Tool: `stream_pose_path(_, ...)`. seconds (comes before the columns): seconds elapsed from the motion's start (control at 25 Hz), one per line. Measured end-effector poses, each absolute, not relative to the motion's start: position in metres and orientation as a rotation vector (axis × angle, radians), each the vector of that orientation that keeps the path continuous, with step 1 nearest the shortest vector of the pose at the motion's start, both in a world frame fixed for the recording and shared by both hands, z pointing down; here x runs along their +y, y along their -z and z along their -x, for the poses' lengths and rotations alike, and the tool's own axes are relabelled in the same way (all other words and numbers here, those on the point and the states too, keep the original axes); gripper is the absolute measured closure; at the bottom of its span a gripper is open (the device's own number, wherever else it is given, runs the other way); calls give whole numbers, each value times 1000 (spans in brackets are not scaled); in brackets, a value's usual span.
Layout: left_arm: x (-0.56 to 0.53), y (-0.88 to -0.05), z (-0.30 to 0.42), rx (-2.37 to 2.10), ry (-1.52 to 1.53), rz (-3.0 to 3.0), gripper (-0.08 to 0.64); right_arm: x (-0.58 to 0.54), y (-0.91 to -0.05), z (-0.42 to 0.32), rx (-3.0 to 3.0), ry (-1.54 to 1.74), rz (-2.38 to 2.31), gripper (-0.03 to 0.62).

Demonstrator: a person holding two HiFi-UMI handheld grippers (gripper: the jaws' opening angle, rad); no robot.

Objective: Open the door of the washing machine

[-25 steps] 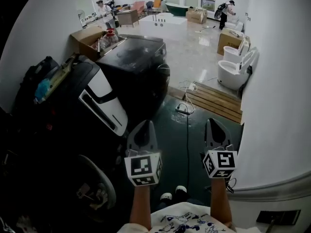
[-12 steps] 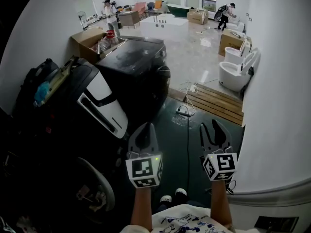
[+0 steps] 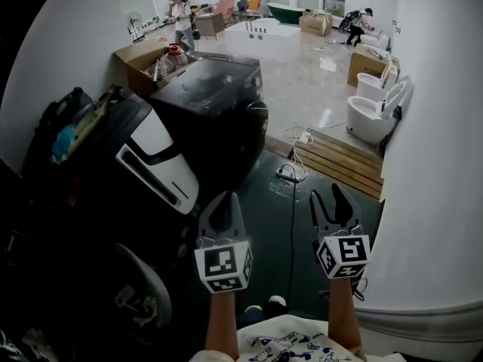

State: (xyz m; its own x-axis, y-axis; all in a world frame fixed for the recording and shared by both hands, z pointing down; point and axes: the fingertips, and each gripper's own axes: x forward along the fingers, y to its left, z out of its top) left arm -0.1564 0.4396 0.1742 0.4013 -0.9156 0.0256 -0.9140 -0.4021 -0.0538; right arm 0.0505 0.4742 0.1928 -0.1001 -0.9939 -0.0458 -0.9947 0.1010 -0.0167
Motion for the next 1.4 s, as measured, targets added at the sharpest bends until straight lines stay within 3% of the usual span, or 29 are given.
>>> stream_pose_path(0.68, 384, -197, 143, 1768, 144, 2599, 557, 415, -217, -75, 2330, 53, 2069, 387)
stream_pose_path(1.4, 166, -191, 143, 1662, 117, 2673, 557, 212, -207, -63, 2283, 25, 2129, 387)
